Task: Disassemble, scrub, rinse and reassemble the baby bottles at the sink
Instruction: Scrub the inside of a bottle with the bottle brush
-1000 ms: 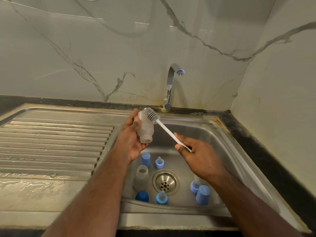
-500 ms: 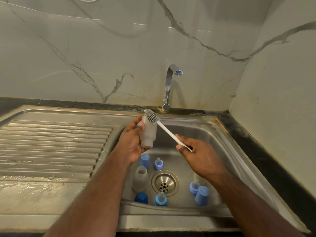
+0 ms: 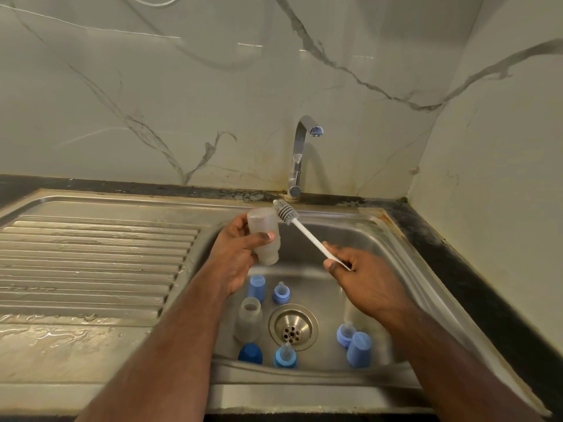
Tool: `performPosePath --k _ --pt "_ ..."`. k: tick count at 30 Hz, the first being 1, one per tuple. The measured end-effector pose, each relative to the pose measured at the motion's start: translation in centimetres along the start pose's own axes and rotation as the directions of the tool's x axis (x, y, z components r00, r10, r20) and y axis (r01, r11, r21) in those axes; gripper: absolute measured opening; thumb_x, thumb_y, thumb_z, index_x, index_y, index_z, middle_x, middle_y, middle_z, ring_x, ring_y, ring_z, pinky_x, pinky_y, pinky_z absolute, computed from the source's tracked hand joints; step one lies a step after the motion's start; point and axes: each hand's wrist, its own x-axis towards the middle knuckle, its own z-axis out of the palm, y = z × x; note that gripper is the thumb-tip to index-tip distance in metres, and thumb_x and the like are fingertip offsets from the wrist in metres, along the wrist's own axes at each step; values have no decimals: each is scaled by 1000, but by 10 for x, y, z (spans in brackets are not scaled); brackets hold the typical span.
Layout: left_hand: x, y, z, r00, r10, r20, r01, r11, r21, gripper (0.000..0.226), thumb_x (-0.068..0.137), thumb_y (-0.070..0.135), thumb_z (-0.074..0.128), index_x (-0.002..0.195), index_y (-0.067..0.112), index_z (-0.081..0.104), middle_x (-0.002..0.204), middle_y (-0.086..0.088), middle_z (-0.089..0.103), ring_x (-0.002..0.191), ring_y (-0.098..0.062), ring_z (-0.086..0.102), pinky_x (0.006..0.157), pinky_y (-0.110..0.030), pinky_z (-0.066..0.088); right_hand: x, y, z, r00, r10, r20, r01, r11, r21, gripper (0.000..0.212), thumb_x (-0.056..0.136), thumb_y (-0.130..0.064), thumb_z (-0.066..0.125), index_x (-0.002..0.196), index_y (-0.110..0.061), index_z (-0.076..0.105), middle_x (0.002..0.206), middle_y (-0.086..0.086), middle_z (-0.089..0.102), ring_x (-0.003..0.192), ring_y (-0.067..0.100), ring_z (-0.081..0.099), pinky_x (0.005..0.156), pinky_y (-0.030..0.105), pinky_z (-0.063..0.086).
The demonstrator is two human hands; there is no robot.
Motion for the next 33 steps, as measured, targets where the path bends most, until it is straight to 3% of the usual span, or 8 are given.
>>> performPosePath --k 4,8,11,14,19,23,28,33 --pt "-1 4 -1 999 -33 29 37 989 -143 56 84 0 71 135 20 60 129 -12 67 117 -33 66 84 -48 60 -5 -4 3 999 -42 30 40 998 54 41 100 -39 55 141 -42 52 94 -19 66 82 7 62 67 15 46" --pt "-6 8 -4 991 -87 104 113 951 -288 57 87 11 67 142 13 53 134 -20 64 119 -39 65 85 -54 60 -1 -2 5 999 -5 34 3 999 45 42 101 -36 55 142 -38 52 110 -19 66 84 3 61 77 19 50" --pt "-4 9 -5 988 -103 115 140 913 -383 47 96 11 58 143 16 51 134 -22 64 121 -40 64 87 -59 58 -2 0 8 999 -13 36 7 985 174 39 100 -33 58 138 -41 55 78 -22 62 64 0 56 61 17 44" --pt "-8 11 -2 983 -136 124 176 892 -416 45 97 17 56 142 13 53 131 -21 66 120 -40 65 91 -61 56 -4 -2 13 996 -45 74 29 979 201 38 100 -32 58 137 -41 56 62 -31 58 54 -5 52 59 15 40" --pt "-12 11 4 995 -98 31 103 950 -294 60 83 18 72 140 13 54 127 -18 67 109 -34 69 72 -48 61 -2 -3 16 996 -62 63 50 984 171 39 100 -34 58 138 -41 56 68 -26 54 64 -1 54 63 18 41" --pt "-12 13 7 993 -94 73 113 937 -330 47 94 17 65 138 7 54 127 -25 64 112 -37 68 80 -48 63 3 2 9 1000 -22 17 20 989 143 40 101 -33 57 140 -39 54 73 -23 51 67 0 51 67 21 41" --pt "-11 14 3 995 -69 75 94 909 -406 46 96 17 62 140 10 54 133 -23 63 120 -39 64 87 -53 60 -4 -2 13 995 -83 48 70 973 218 38 99 -32 60 136 -42 57 63 -35 54 62 -9 52 63 13 39" --pt "-14 14 6 989 -67 130 116 897 -425 45 99 18 58 142 10 51 133 -26 63 114 -43 67 90 -52 58 4 3 11 998 -59 10 57 983 176 41 100 -34 58 140 -41 54 72 -30 50 73 -4 52 75 22 44"
